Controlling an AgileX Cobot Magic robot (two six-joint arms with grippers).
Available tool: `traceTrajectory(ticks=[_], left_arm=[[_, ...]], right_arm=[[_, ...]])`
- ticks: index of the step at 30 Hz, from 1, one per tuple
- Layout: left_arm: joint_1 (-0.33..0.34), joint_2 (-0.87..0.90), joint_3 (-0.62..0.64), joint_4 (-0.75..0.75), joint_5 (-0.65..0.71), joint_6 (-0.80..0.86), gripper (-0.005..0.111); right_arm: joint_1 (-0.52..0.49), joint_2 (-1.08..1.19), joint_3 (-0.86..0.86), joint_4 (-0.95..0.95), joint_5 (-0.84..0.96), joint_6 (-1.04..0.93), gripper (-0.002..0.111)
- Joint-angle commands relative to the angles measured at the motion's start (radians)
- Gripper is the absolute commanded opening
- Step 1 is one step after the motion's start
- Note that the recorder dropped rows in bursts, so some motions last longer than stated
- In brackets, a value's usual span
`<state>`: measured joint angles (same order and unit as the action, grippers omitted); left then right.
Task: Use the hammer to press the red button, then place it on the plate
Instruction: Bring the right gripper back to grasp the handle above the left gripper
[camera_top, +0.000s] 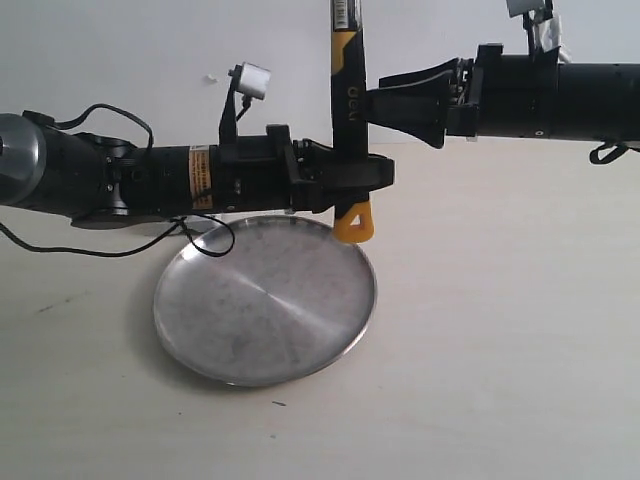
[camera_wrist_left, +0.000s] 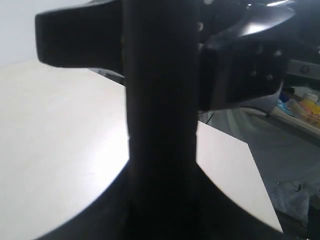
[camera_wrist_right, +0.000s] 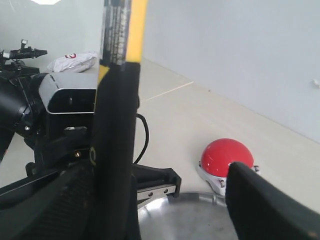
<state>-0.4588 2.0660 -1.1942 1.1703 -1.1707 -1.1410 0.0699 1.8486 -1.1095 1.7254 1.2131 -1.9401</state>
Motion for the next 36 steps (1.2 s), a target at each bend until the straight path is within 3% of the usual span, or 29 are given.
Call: traceTrajectory(ticks=[1, 12, 28, 31, 32, 33, 36], left_arm=[[-0.008, -0.024, -0.017, -0.038, -0.05, 0.013, 0.0], [-0.051, -0.024, -0.017, -0.046, -0.05, 0.009, 0.0], [-0.082, -0.024, -0.017, -0.061, -0.05, 0.009, 0.0], [-0.082, -0.024, -0.017, -0.08, -0.05, 0.014, 0.0], [-0.082, -0.024, -0.017, -0.098, -0.05, 0.016, 0.0], [-0.082, -0.024, -0.017, -0.107, -0.05, 0.016, 0.0], [-0.082, -0.024, -0.017, -0.118, -0.05, 0.016, 0.0]], right_arm=[[0.052, 0.0, -0.007, 0.019, 0.008, 0.007, 0.071], [0.064, 0.0, -0.007, 0.019, 0.008, 0.004, 0.071], [0.064, 0.0, -0.007, 0.019, 0.008, 0.006, 0.06], [0.064, 0.0, -0.007, 0.019, 0.008, 0.006, 0.033], [0.064, 0.0, -0.007, 0.019, 0.008, 0.006, 0.013], [0.064, 0.0, -0.007, 0.019, 0.008, 0.006, 0.001], [0.064, 0.0, -0.007, 0.019, 0.008, 0.006, 0.0]])
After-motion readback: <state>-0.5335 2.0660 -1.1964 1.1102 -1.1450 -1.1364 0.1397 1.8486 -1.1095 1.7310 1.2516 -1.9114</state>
